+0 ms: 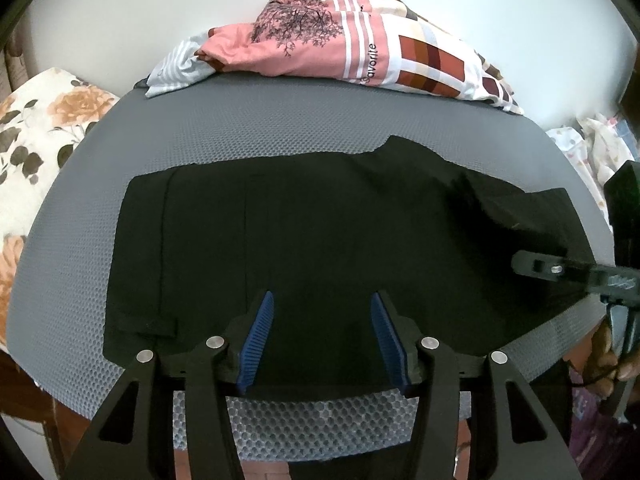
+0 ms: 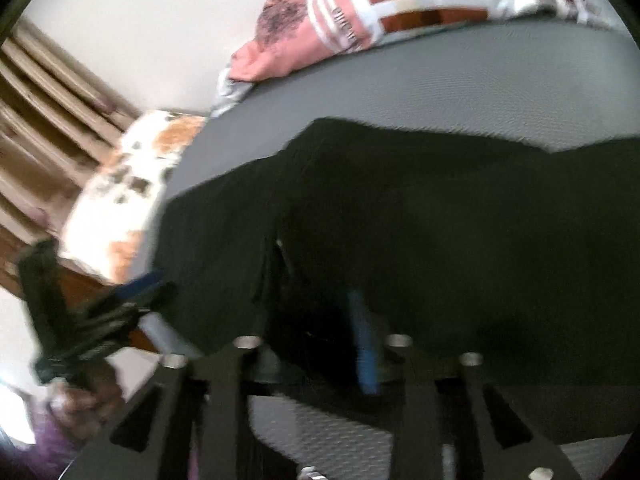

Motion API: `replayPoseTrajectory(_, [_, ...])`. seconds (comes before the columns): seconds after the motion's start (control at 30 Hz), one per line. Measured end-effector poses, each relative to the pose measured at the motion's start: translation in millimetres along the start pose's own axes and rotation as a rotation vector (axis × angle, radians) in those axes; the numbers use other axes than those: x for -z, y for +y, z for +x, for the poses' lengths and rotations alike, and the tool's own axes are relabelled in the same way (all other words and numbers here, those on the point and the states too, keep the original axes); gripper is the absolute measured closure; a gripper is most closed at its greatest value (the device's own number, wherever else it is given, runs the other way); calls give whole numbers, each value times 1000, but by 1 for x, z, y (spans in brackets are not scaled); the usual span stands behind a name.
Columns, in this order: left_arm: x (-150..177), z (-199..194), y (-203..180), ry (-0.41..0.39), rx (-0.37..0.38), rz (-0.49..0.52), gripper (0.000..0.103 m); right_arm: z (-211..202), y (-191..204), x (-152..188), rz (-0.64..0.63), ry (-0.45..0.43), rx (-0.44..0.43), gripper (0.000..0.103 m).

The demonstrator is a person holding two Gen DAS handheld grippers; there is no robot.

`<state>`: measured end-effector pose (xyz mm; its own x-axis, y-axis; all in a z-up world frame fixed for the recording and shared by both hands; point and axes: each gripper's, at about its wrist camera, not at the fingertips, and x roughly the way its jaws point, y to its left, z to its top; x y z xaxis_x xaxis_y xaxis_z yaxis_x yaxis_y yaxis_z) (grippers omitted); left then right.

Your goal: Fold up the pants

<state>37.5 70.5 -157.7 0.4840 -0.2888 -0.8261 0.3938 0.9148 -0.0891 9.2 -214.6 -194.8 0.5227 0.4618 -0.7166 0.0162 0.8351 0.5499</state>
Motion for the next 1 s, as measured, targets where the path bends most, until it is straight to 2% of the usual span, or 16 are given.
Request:
replayPoseTrajectory(0.07, [0, 0, 1, 0, -10, 0, 49, -9, -8, -4, 48, -17, -127, 60])
replayPoseTrajectory(0.1, [0, -1, 2, 0, -11, -4, 49, -23, -16, -9, 71, -59, -197, 60])
replayPoseTrajectory(0.17, [0, -3, 5, -5, -2, -17, 48, -51, -30, -15, 86, -132, -254, 60])
replayPoseTrajectory(0.2, [-1, -4, 5, -9, 0, -22, 48, -64, -37, -17, 87, -162, -256, 60])
replayPoseTrajectory(0.33, [-2, -5, 4, -14, 15, -25, 48, -123, -70, -14, 54, -268, -110, 60])
replayPoseTrajectory(0.43, [-1, -4, -1, -9, 10, -6, 48, -140, -94, -6, 59, -285, 12, 61])
replayPoseTrajectory(0.5, [0, -3, -3, -6, 2, -1, 47, -140, -107, -2, 86, -278, 52, 63])
replayPoseTrajectory(0.7, [-2, -6, 6, -18, 0, -54, 47, -107, -121, 8, 126, -216, 43, 65])
replayPoseTrajectory(0.83, [-2, -4, 13, -10, 4, -82, 47, -78, -103, 17, 78, -144, 20, 66])
replayPoseTrajectory(1.0, [-1, -4, 8, -10, -1, -52, 47, -52, -63, 24, -34, -82, 0, 66])
